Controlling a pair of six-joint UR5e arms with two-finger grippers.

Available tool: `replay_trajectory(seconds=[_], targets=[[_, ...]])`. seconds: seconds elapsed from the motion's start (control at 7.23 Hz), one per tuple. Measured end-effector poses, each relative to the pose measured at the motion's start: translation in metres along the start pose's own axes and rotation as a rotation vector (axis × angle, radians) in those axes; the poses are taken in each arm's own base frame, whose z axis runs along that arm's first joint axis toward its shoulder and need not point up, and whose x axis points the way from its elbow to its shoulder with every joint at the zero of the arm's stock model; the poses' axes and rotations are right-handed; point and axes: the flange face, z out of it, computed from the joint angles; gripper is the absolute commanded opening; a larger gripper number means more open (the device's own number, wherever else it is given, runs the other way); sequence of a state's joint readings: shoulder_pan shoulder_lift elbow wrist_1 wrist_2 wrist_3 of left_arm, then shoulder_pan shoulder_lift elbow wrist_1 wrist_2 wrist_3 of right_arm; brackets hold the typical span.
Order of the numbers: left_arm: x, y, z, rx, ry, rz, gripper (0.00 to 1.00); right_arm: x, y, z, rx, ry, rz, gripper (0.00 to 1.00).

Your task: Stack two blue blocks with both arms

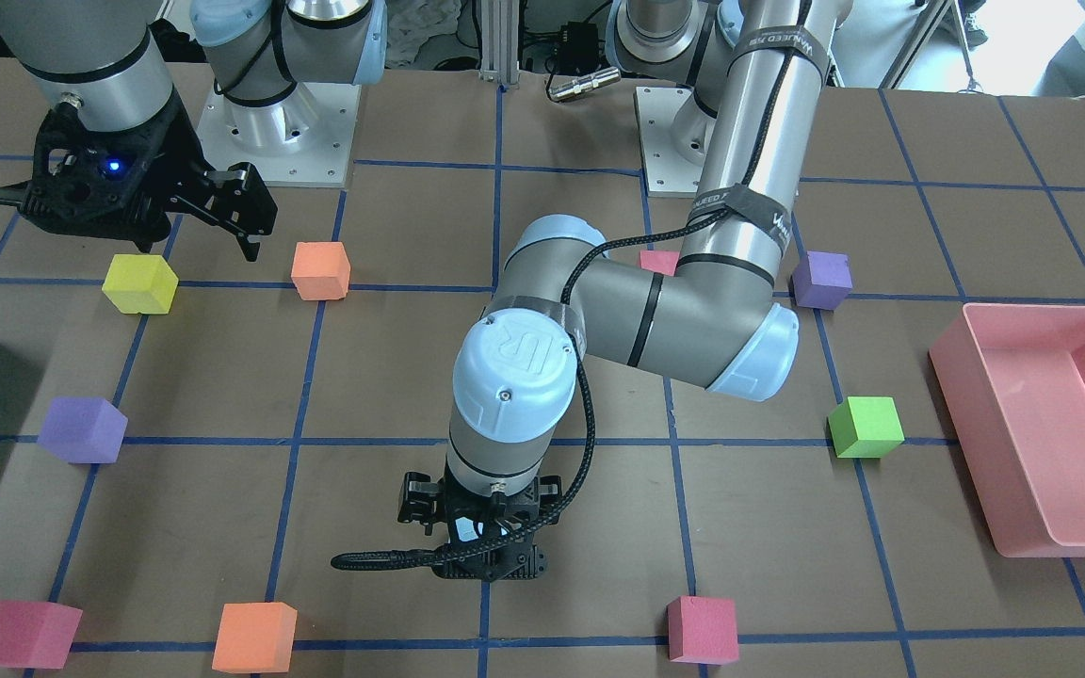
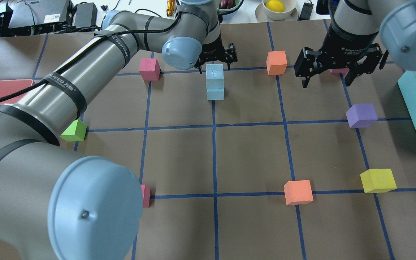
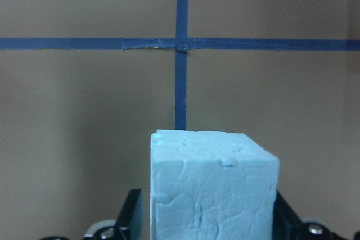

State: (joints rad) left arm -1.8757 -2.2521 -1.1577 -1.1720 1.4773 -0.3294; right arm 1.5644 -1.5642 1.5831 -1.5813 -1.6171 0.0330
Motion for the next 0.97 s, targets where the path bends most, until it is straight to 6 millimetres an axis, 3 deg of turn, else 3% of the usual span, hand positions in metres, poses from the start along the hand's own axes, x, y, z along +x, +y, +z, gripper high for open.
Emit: replay_trajectory(seconds=[0.14,0.28,0.41,0.55,0.69,0.83,0.97], targets=[[-0.015,-0.003,-0.031,0.001,0.007,-0.004,1.00,-0.002,0.000,-0.001,0.000,-0.020,-0.002,1.00],[-0.047,-0.005,-0.069,-0.030,-0.010,0.012,1.00,-0.004,0.000,-0.002,0.000,-0.036,-0.002,1.00],[-0.094,0.001,-0.114,-0.086,-0.054,0.056,1.00,-0.004,0.000,-0.002,-0.002,-0.041,-0.003,1.00],[-0.132,0.020,-0.165,-0.125,-0.104,0.103,1.00,-0.004,0.001,-0.002,-0.004,-0.041,-0.002,1.00],[-0.149,0.047,-0.207,-0.133,-0.133,0.131,1.00,-0.003,0.001,-0.001,-0.006,-0.038,-0.004,1.00],[-0.160,0.075,-0.233,-0.134,-0.145,0.139,1.00,-0.003,0.001,-0.001,-0.007,-0.034,-0.007,1.00],[-0.174,0.098,-0.236,-0.137,-0.149,0.127,1.00,-0.002,0.000,-0.001,-0.007,-0.032,-0.007,1.00]])
